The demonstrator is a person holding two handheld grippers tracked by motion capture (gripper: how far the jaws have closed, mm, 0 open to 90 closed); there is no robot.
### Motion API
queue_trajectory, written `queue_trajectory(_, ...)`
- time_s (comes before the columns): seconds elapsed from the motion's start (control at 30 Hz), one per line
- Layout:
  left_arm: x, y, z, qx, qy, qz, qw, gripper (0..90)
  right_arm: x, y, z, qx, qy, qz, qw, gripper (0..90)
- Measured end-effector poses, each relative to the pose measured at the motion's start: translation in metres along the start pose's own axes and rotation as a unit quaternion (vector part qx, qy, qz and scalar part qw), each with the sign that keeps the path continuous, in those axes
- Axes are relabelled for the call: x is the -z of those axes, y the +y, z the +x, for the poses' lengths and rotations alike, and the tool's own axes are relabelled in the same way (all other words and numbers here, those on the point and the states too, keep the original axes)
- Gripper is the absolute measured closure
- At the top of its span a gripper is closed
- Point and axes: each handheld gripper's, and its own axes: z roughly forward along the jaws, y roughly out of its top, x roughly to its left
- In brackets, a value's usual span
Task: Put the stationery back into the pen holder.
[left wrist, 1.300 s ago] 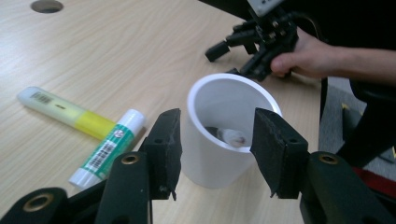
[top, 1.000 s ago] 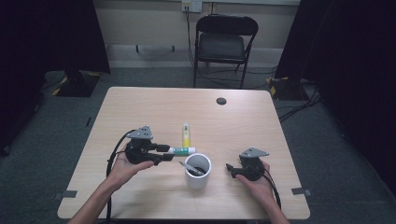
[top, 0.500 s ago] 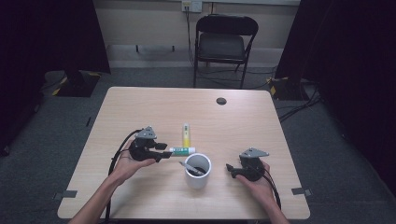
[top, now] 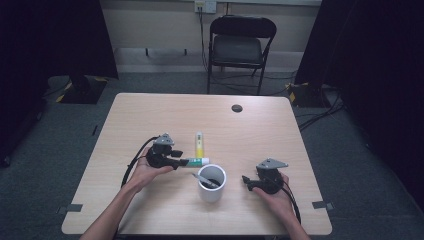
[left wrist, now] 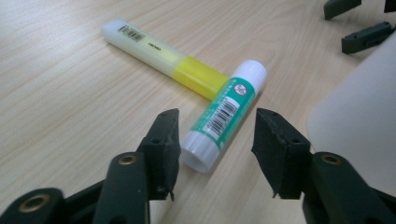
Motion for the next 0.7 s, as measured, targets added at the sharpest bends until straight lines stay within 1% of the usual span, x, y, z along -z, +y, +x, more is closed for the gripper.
queue_trajectory(0.03,-0.002,-0.001,0.0,-0.002,-0.002,0.0,1.0,49.2,0.0,0.0,0.0,0.0,0.0,0.0,1.0,29.4)
queue_trajectory(0.1,-0.008,-0.002,0.0,-0.006,-0.006,0.015,0.9998,49.9,0.0,0.0,0.0,0.0,0.0,0.0,1.0,29.4)
queue_trajectory(0.17,-0.01,-0.003,-0.001,-0.008,-0.002,0.017,0.9998,50.7,0.0,0.0,0.0,0.0,0.0,0.0,1.0,29.4)
queue_trajectory(0.2,-0.011,-0.003,-0.001,-0.013,0.0,0.02,0.9997,51.2,0.0,0.0,0.0,0.001,0.0,0.0,1.0,29.5)
queue_trajectory(0.23,-0.012,-0.003,-0.001,-0.012,-0.003,0.016,0.9998,51.9,0.0,0.0,0.0,0.001,0.0,0.0,1.0,29.5)
queue_trajectory(0.27,-0.012,-0.003,-0.001,-0.015,0.001,0.019,0.9997,51.9,0.0,0.0,0.0,0.001,0.0,0.0,1.0,29.5)
queue_trajectory(0.33,-0.014,-0.003,0.0,-0.019,-0.003,0.016,0.9997,53.2,0.0,0.0,0.0,0.0,0.0,0.0,1.0,29.5)
queue_trajectory(0.4,-0.016,-0.004,-0.001,-0.018,-0.004,0.02,0.9996,53.5,0.0,0.0,0.0,0.001,0.0,0.0,1.0,29.5)
queue_trajectory(0.43,-0.018,-0.005,-0.002,-0.028,-0.005,0.032,0.9991,53.6,0.0,0.0,0.0,0.001,0.0,0.0,1.0,29.5)
queue_trajectory(0.53,-0.019,-0.006,-0.004,-0.029,-0.008,0.033,0.999,55.4,0.0,0.0,0.0,0.0,0.0,0.0,1.0,29.5)
queue_trajectory(0.57,-0.019,-0.005,-0.005,-0.036,-0.007,0.04,0.9985,56.5,0.0,0.0,0.0,0.001,0.0,0.0,1.0,29.5)
queue_trajectory(0.6,-0.02,-0.005,-0.006,-0.04,-0.009,0.036,0.9985,56.5,0.0,0.0,0.0,0.001,0.0,0.0,1.0,29.5)
queue_trajectory(0.63,-0.02,-0.005,-0.008,-0.046,-0.008,0.04,0.9981,56.9,0.0,0.0,0.0,0.001,0.0,0.0,1.0,29.5)
queue_trajectory(0.7,-0.021,-0.005,-0.009,-0.05,-0.008,0.043,0.9978,56.9,0.0,0.0,0.0,0.001,0.0,0.0,1.0,29.5)
